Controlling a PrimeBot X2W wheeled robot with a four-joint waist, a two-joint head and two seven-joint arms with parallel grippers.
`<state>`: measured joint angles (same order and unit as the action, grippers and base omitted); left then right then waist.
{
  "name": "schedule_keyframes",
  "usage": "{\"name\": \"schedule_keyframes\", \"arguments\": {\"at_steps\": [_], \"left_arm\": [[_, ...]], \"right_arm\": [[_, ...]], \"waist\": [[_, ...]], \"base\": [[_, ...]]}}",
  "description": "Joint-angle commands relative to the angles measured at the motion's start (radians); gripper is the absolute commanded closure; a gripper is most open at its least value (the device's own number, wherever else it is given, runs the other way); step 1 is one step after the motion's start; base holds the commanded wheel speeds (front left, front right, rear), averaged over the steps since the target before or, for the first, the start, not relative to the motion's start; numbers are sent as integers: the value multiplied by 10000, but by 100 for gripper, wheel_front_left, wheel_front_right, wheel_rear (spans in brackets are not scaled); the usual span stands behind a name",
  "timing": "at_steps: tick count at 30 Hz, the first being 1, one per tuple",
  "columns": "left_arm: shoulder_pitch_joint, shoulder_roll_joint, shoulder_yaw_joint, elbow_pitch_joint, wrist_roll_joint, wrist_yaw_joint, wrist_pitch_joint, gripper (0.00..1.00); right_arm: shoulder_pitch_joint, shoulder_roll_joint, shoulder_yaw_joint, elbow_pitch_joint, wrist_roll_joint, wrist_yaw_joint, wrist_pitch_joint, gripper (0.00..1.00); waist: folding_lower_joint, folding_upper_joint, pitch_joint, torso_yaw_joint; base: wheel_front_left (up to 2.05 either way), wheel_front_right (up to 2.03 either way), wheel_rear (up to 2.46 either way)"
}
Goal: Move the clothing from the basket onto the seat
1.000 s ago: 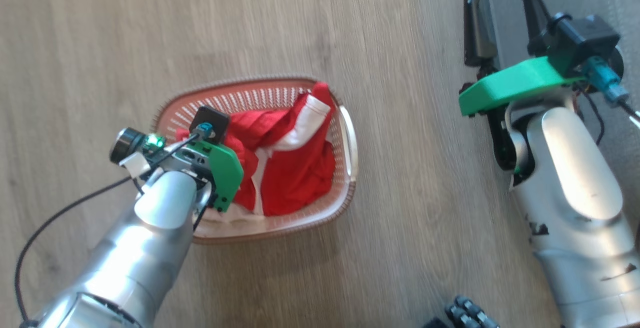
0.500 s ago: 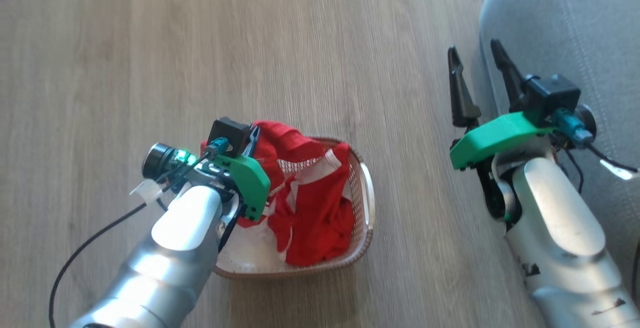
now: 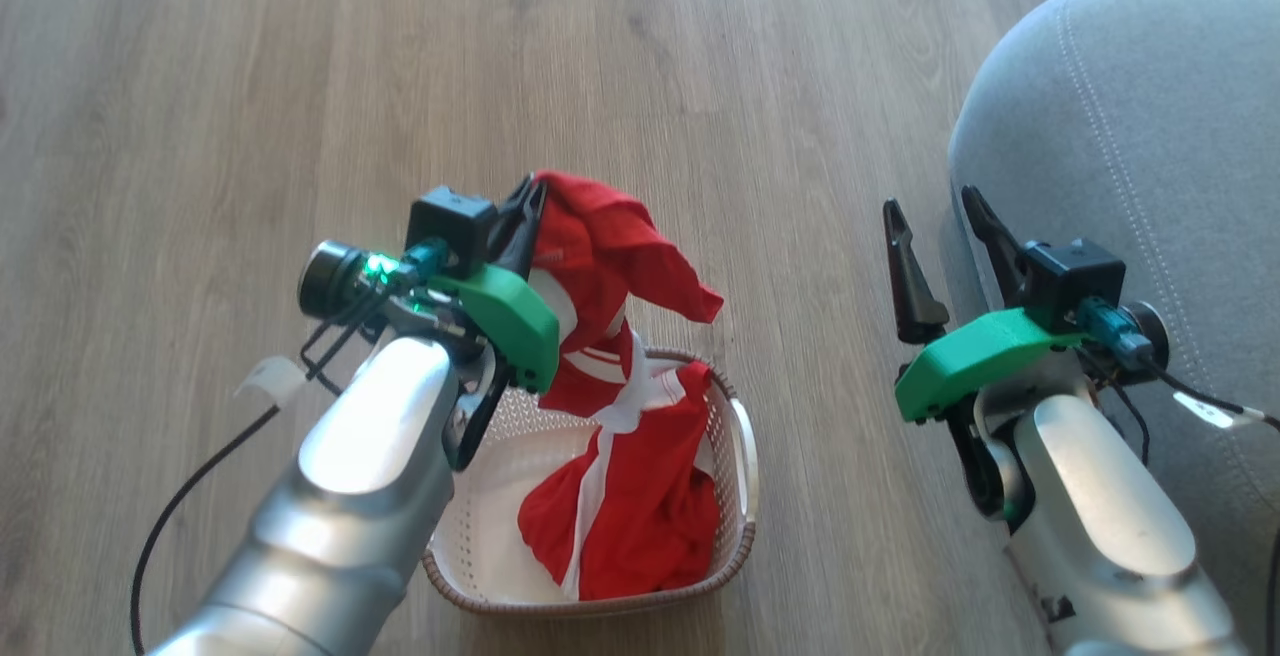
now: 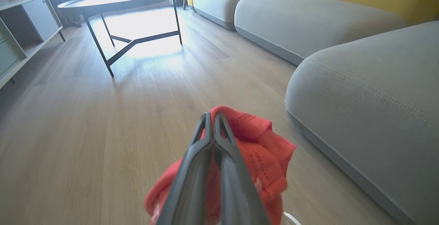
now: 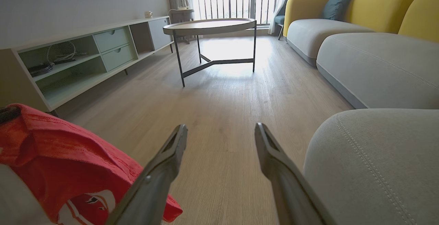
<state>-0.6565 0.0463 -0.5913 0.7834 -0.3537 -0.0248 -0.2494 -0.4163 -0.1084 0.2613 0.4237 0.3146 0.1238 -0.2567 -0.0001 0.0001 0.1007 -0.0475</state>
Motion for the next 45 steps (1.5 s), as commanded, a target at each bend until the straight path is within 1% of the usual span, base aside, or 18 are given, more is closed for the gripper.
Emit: {"name": "schedule_keyframes", "arguments": {"at_steps": [1,13,22,26,31,38,42,45], "left_arm": [[-410,229,494,-621,62,47,-123,100],[-1108,294,1102,-2655,208,-1,-124,100],[-1442,305,1054,-2965,159,-63,-104,100],[-1418,291,973,-2971,110,-96,-104,100],[-1343,233,796,-3060,51,-141,-108,100],[-1322,142,397,-3243,-1,-221,-113,100],[-1320,96,111,-3336,-130,-291,-113,100],[-1292,69,-193,-3426,-297,-381,-83,100]], "right_arm": [[-25,-69,174,-267,74,69,-51,0],[409,-32,153,-306,109,69,-51,0],[424,-15,164,-294,112,69,-51,0],[264,-103,438,-347,144,69,-51,0],[-333,-620,1681,-308,304,69,-51,0],[-1930,-1535,3990,-45,979,69,-51,0],[-2930,-1928,5732,497,1683,69,-51,0],[-3601,-2085,6938,866,2265,69,9,0]], "waist": [[1,-1,-177,26],[1,-1,-452,108],[1,-1,-436,105],[1,-1,-417,107],[1,-1,-344,170],[1,-1,-250,368],[1,-1,-158,555],[1,-1,-114,695]], "base": [[0,0,0],[0,0,0],[0,0,0],[0,0,0],[0,0,0],[0,0,0],[0,0,0],[0,0,0]]}}
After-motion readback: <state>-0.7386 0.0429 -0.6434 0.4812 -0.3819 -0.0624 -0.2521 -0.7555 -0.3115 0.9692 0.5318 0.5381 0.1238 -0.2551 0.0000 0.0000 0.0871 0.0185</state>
